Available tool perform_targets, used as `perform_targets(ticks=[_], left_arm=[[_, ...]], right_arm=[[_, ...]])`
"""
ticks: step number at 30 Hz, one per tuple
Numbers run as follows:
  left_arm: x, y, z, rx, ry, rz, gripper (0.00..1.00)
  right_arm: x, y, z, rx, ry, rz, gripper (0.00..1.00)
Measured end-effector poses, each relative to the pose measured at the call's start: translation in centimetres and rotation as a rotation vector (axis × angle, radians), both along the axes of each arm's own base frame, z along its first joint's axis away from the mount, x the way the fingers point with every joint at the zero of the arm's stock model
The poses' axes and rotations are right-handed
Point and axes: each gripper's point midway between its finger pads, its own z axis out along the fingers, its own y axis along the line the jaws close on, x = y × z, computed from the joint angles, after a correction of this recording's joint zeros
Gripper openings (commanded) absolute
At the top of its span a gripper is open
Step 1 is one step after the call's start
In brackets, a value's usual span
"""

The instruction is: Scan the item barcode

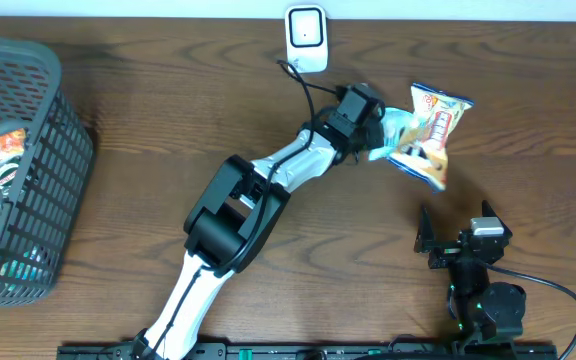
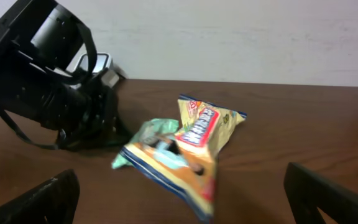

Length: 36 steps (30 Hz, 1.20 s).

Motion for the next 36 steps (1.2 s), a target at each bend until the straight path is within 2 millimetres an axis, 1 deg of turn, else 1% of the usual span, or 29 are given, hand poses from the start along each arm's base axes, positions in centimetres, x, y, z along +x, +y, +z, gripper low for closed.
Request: perform_targets(ticks=[1,3,4,5,6,8,9,10,11,12,13,15,16,17,19,21,22,23,26,27,29,31,33,34,36], left_arm=[[0.0,-0.1,0.5,-0.009,-0.004,-0.015,0.08],[0.5,0.4,2.7,-0.036,-0.027,-0.025,0.08],[1.2,1.1,5.0,-0.058,-0.054,-0.017,0.08],[1.7,1.8,6.7,-0.071,-0.075,-0.008,0.08],[2.4,2.9,9.3,-0.092,-0.104,0.006,0.09],[3.4,5.8,14.8,-0.126,-0.165,0.047,0.1],[3.7,7.5,17.5,-0.136,-0.193,0.07,0.23],[3.8,9.5,20.0,-0.14,-0.222,0.092,0.29],[3.7,11.8,22.4,-0.135,-0.245,0.117,0.33],[3.6,12.8,23.4,-0.133,-0.252,0.13,0.36],[3.3,15.4,25.4,-0.117,-0.274,0.158,0.41],[2.2,19.5,26.7,-0.068,-0.252,0.2,0.51],[1.7,21.1,27.0,-0.05,-0.235,0.219,0.54],[1.3,22.9,27.2,-0.03,-0.224,0.24,0.6],[0.8,26.2,27.9,0.0,-0.221,0.284,0.65],[0.1,29.8,29.2,0.03,-0.245,0.331,0.66],[-0.1,31.1,29.9,0.039,-0.263,0.35,0.66],[-0.6,33.3,31.1,0.053,-0.295,0.381,0.66],[-2.9,39.4,35.8,0.09,-0.423,0.494,0.67],[-4.0,41.5,37.4,0.104,-0.467,0.542,0.67],[-6.6,45.7,40.3,0.143,-0.551,0.644,0.73],[-9.0,49.6,42.2,0.197,-0.604,0.753,0.75],[-11.0,53.5,43.0,0.267,-0.621,0.879,0.77],[-11.8,55.2,42.9,0.299,-0.615,0.936,0.81],[-13.3,58.7,42.0,0.366,-0.568,1.046,0.86]], right_arm=[[0.0,0.0,0.0,0.0,0.0,0.0,0.99],[0.0,0.0,0.0,0.0,0.0,0.0,0.99],[0.0,0.0,0.0,0.0,0.0,0.0,0.99],[0.0,0.0,0.0,0.0,0.0,0.0,0.99],[0.0,0.0,0.0,0.0,0.0,0.0,0.99],[0.0,0.0,0.0,0.0,0.0,0.0,0.99],[0.0,0.0,0.0,0.0,0.0,0.0,0.99],[0.0,0.0,0.0,0.0,0.0,0.0,0.99],[0.0,0.0,0.0,0.0,0.0,0.0,0.99],[0.0,0.0,0.0,0.0,0.0,0.0,0.99],[0.0,0.0,0.0,0.0,0.0,0.0,0.99],[0.0,0.0,0.0,0.0,0.0,0.0,0.99],[0.0,0.0,0.0,0.0,0.0,0.0,0.99],[0.0,0.0,0.0,0.0,0.0,0.0,0.99],[0.0,0.0,0.0,0.0,0.0,0.0,0.99],[0.0,0.0,0.0,0.0,0.0,0.0,0.99],[0.0,0.0,0.0,0.0,0.0,0.0,0.99],[0.0,0.0,0.0,0.0,0.0,0.0,0.99],[0.0,0.0,0.0,0.0,0.0,0.0,0.99],[0.0,0.0,0.0,0.0,0.0,0.0,0.99],[0.0,0.0,0.0,0.0,0.0,0.0,0.99],[0.0,0.0,0.0,0.0,0.0,0.0,0.99],[0.0,0.0,0.0,0.0,0.0,0.0,0.99],[0.0,0.0,0.0,0.0,0.0,0.0,0.99],[0.0,0.0,0.0,0.0,0.0,0.0,0.99]])
